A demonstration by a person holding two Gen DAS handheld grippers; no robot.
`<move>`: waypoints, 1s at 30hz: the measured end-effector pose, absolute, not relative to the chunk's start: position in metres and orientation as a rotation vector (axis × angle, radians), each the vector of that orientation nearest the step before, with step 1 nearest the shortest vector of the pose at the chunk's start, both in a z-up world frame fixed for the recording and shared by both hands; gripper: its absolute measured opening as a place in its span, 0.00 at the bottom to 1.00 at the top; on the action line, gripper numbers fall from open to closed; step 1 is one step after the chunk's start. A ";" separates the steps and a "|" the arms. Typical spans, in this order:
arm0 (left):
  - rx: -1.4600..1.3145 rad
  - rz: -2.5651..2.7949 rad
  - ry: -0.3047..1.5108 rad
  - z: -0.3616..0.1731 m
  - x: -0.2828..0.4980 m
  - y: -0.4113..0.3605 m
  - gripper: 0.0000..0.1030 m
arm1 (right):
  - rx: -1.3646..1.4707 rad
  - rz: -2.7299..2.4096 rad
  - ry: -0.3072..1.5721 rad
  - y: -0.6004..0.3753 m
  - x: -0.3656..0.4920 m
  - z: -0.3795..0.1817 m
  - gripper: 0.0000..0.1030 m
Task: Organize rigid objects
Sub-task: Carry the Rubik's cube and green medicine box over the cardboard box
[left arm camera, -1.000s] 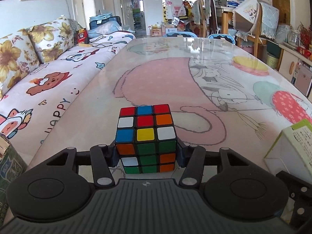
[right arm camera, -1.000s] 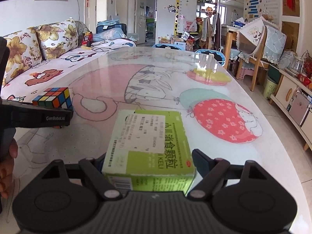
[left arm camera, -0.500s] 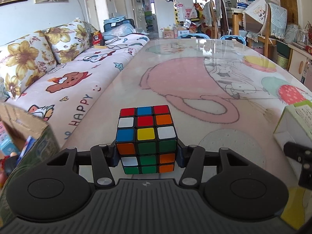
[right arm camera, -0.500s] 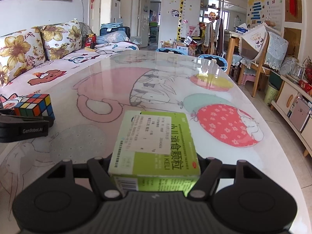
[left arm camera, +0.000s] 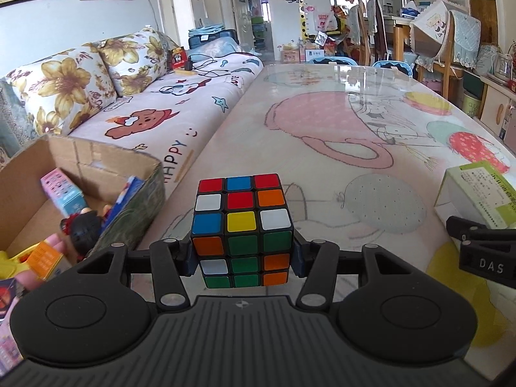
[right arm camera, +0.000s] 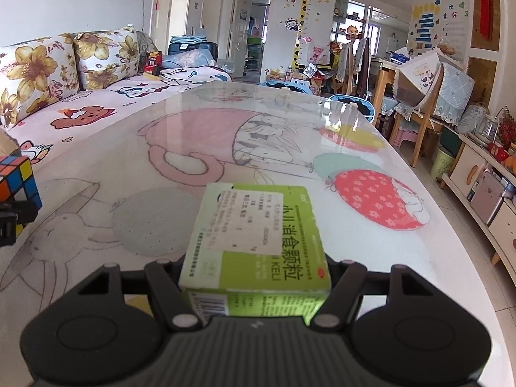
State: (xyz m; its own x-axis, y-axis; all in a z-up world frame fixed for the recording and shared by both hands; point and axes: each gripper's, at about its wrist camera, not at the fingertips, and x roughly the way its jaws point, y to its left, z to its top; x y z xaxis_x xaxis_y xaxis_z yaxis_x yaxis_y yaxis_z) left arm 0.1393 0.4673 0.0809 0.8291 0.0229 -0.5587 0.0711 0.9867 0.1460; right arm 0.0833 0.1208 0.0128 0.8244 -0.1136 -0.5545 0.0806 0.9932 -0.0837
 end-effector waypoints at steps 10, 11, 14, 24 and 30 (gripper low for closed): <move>0.185 -0.024 0.588 0.084 0.125 0.475 0.63 | -0.060 -0.064 0.612 0.145 0.043 0.025 0.67; 0.186 -0.025 0.585 0.085 0.123 0.476 0.63 | -0.060 -0.060 0.614 0.147 0.039 0.026 0.67; 0.176 -0.028 0.588 0.086 0.120 0.479 0.63 | -0.064 -0.047 0.623 0.155 0.028 0.029 0.67; 0.175 -0.041 0.567 0.084 0.112 0.479 0.63 | -0.077 -0.004 0.647 0.182 -0.004 0.039 0.67; 0.148 -0.026 0.540 0.089 0.117 0.486 0.63 | -0.094 0.013 0.649 0.197 -0.017 0.045 0.67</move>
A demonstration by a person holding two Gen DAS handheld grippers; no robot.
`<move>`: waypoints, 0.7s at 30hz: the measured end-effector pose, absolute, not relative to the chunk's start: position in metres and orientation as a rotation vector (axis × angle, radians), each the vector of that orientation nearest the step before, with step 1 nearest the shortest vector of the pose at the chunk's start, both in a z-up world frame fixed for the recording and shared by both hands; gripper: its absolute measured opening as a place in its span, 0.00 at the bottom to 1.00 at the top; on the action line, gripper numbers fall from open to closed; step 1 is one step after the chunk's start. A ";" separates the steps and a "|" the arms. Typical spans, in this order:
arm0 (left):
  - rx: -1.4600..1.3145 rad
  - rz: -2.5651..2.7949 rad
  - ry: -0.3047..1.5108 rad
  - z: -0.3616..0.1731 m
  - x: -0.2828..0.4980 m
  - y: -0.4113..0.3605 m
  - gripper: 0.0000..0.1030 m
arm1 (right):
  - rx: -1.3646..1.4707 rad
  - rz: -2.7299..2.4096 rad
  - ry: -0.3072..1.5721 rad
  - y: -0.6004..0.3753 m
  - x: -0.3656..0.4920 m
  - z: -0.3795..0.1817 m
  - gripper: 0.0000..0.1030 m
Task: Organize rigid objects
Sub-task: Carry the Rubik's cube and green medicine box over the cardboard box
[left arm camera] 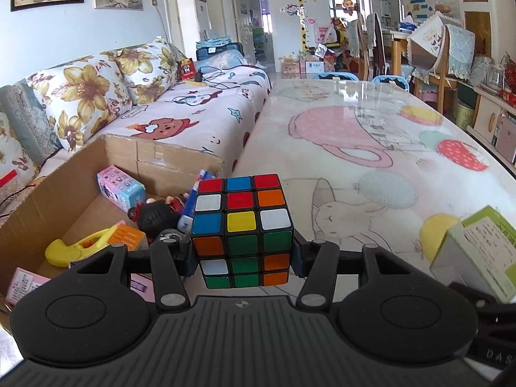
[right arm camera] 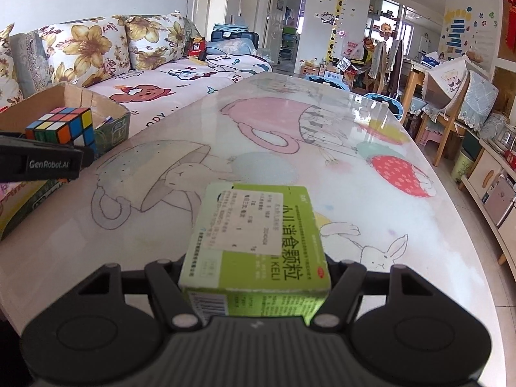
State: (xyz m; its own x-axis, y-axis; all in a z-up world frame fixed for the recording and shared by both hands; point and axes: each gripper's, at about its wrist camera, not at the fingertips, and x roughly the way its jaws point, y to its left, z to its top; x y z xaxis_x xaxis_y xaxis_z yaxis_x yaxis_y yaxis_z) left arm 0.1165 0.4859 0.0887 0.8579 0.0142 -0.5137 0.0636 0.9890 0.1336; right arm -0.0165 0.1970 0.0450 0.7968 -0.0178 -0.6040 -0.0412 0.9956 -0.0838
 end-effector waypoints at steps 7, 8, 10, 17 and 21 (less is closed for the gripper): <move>0.112 -0.011 0.518 0.091 0.125 0.496 0.63 | -0.141 0.049 0.645 0.219 -0.018 0.051 0.67; 0.107 -0.009 0.516 0.091 0.126 0.497 0.63 | -0.149 0.054 0.644 0.222 -0.018 0.052 0.67; 0.099 -0.004 0.508 0.092 0.125 0.498 0.63 | -0.162 0.062 0.639 0.228 -0.018 0.054 0.67; 0.068 0.010 0.491 0.094 0.127 0.502 0.63 | -0.176 0.091 0.619 0.247 -0.010 0.064 0.67; 0.066 0.035 0.474 0.096 0.125 0.506 0.63 | -0.188 0.114 0.601 0.260 -0.003 0.069 0.67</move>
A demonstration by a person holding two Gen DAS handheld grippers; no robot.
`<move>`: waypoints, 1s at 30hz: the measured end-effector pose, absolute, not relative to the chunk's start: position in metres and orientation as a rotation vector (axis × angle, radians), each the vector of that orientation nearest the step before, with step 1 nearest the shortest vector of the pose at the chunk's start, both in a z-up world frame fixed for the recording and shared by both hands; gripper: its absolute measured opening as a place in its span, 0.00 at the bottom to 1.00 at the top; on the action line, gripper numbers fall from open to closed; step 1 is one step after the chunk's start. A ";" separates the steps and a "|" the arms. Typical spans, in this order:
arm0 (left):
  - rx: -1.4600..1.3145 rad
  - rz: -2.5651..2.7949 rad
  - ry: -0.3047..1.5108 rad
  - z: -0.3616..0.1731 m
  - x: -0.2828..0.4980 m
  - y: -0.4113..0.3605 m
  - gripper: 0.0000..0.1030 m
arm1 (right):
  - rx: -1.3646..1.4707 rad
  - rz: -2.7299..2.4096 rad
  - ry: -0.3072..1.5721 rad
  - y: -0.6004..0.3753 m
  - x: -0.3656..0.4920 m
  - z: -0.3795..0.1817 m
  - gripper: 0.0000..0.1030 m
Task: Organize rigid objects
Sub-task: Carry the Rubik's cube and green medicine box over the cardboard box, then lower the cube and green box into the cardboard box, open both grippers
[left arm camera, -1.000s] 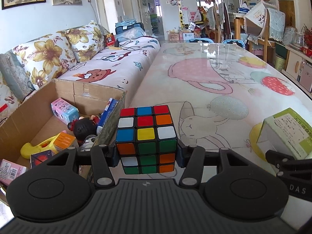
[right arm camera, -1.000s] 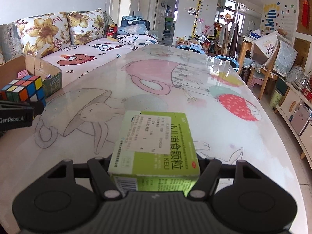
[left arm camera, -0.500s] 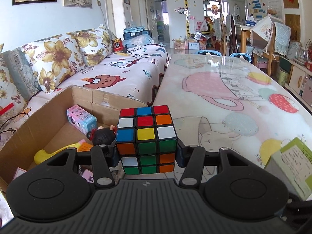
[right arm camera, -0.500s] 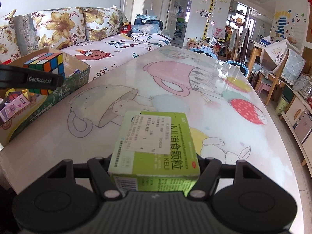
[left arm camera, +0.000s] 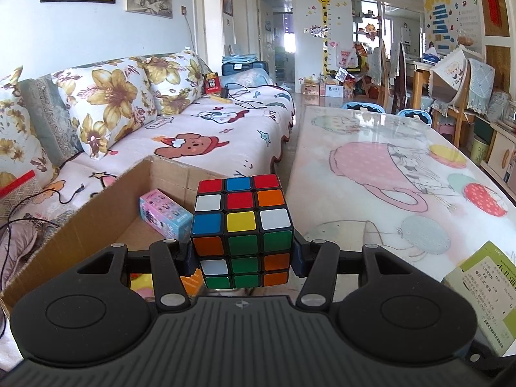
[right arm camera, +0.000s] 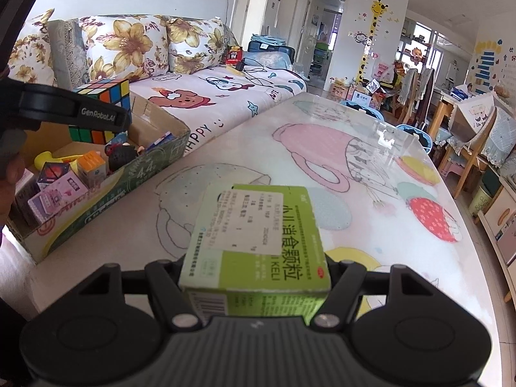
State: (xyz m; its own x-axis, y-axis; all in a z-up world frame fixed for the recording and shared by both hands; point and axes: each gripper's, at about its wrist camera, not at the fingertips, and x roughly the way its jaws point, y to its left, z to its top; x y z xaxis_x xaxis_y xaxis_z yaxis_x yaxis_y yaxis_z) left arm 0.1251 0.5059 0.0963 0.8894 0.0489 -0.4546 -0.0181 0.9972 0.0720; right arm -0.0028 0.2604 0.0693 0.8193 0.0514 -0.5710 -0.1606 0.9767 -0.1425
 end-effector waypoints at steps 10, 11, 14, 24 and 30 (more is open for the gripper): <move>0.005 0.116 0.486 0.098 0.121 0.517 0.63 | -0.229 0.207 0.536 0.302 0.027 0.088 0.67; 0.001 0.125 0.490 0.098 0.121 0.519 0.63 | -0.230 0.218 0.532 0.307 0.032 0.089 0.67; -0.022 0.151 0.505 0.098 0.120 0.523 0.63 | -0.234 0.255 0.521 0.320 0.043 0.092 0.67; -0.143 0.223 0.579 0.100 0.116 0.538 0.54 | -0.237 0.360 0.486 0.355 0.094 0.104 0.67; -0.172 0.252 0.596 0.101 0.115 0.542 0.52 | -0.261 0.417 0.485 0.376 0.122 0.100 0.67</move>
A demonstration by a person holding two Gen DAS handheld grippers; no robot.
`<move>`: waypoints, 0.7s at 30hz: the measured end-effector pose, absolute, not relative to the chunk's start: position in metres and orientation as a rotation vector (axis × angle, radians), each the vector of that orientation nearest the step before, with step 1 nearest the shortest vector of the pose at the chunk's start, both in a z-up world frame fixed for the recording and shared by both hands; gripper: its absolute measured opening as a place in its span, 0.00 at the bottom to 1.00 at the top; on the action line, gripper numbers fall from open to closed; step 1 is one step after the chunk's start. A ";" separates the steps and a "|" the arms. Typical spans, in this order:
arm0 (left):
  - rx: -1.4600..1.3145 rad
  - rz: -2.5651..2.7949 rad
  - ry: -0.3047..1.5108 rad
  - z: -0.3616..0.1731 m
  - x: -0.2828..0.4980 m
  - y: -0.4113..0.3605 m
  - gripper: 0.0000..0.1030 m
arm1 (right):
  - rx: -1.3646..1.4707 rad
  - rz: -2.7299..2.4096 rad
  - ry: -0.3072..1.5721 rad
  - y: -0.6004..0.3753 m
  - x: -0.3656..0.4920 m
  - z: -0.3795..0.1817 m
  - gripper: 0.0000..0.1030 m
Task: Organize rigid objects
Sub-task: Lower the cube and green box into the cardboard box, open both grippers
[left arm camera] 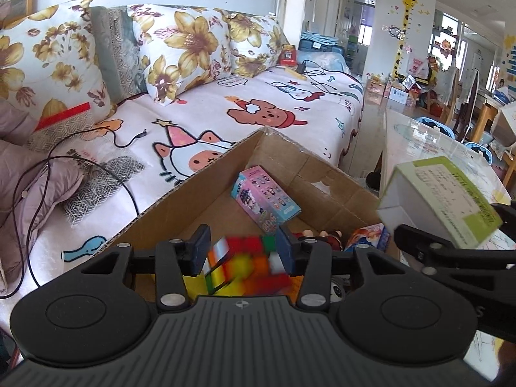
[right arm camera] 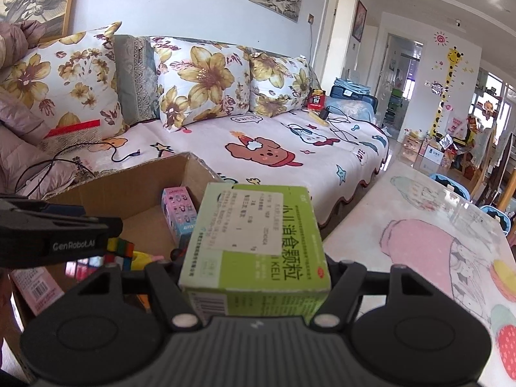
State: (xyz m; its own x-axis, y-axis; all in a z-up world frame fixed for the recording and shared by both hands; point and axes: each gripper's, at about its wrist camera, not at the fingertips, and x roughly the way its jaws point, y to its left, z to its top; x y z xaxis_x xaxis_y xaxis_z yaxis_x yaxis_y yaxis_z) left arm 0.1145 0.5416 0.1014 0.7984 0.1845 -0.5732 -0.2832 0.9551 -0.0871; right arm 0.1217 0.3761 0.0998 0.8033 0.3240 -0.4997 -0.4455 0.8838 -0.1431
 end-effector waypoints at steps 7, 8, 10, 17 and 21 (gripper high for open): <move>-0.217 0.293 0.608 0.103 0.114 0.553 0.52 | -0.291 0.479 0.487 0.404 0.143 0.091 0.67; -0.220 0.294 0.608 0.105 0.114 0.554 0.52 | -0.295 0.489 0.486 0.408 0.146 0.089 0.67; -0.223 0.301 0.603 0.106 0.112 0.555 0.52 | -0.307 0.532 0.503 0.418 0.151 0.085 0.69; -0.240 0.320 0.596 0.108 0.111 0.560 0.71 | -0.323 0.535 0.474 0.422 0.142 0.080 0.78; -0.239 0.311 0.589 0.108 0.109 0.557 0.92 | -0.274 0.474 0.438 0.408 0.135 0.091 0.82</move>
State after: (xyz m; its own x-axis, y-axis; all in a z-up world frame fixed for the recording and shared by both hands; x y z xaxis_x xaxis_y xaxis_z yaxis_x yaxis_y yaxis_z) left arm 0.1090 0.5571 0.1081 0.7874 0.2184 -0.5764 -0.3535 0.9261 -0.1319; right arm 0.1351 0.4077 0.0910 0.7999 0.3788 -0.4654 -0.4940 0.8561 -0.1522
